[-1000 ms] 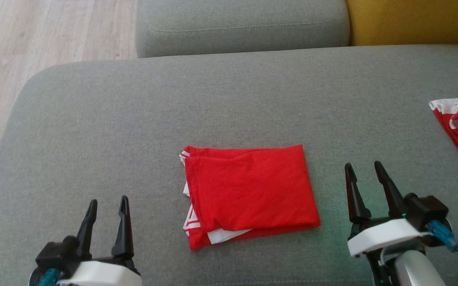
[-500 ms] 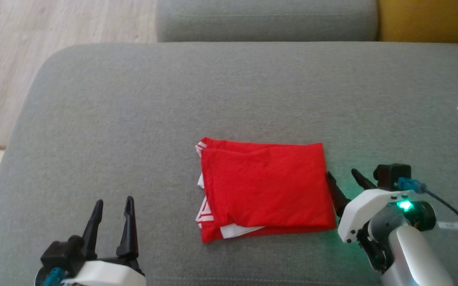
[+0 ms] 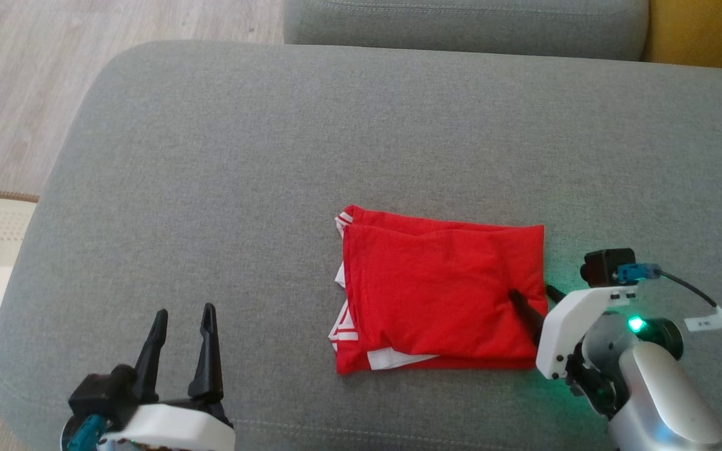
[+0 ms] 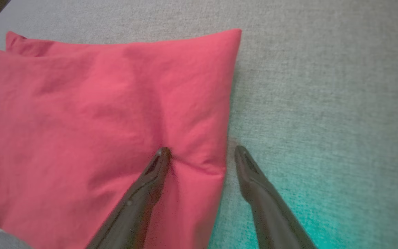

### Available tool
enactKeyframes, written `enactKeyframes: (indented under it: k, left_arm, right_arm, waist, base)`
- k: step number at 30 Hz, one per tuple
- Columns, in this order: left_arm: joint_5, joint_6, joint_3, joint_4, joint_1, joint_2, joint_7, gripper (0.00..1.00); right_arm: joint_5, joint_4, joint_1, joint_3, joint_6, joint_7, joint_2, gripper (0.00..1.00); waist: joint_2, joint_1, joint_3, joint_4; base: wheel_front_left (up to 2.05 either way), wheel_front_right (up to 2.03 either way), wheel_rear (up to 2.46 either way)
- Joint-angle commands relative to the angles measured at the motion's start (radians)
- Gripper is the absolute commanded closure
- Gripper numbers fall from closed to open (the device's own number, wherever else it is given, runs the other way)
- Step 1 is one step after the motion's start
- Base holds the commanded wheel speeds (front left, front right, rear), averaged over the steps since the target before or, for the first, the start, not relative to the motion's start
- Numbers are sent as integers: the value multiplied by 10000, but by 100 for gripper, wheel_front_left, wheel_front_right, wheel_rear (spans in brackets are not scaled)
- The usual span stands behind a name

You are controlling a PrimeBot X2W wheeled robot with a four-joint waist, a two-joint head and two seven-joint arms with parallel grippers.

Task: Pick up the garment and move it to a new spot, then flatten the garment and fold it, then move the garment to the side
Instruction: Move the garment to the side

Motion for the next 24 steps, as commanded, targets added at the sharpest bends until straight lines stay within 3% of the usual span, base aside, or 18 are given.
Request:
enactKeyframes:
  k: [1,2,4,6,14,24]
  left_arm:
    - [-50,68,275,-308,-410,-56,-122,0]
    - [-53,72,278,-314,-415,-56,-122,0]
    - [-53,75,286,-326,-425,-56,-122,0]
    - [-46,80,310,-341,-431,-56,-122,0]
    - [161,-15,374,-473,-593,-56,-122,0]
    - [626,-195,171,-885,-1108,-56,-122,0]
  right_arm:
    - [114,-145,-309,378,65,113,-53,38]
    - [178,-146,-349,462,65,158,-91,59]
    - [302,-160,-439,581,65,210,-157,75]
    - [388,-219,-550,643,65,184,-266,100]
    - [476,-688,-1106,414,65,-94,-872,100]
    - [405,-2406,-1504,-120,65,80,-1950,100]
  waist:
    - [0,0,16,-5]
    - [0,0,32,-11]
    - [0,0,57,-32]
    - [0,0,89,-94]
    - [0,0,403,-868]
    - [0,0,1349,-2947]
  base:
    - [0,0,0]
    - [0,0,0]
    - [0,0,0]
    - [0,0,0]
    - [0,0,0]
    - [0,0,0]
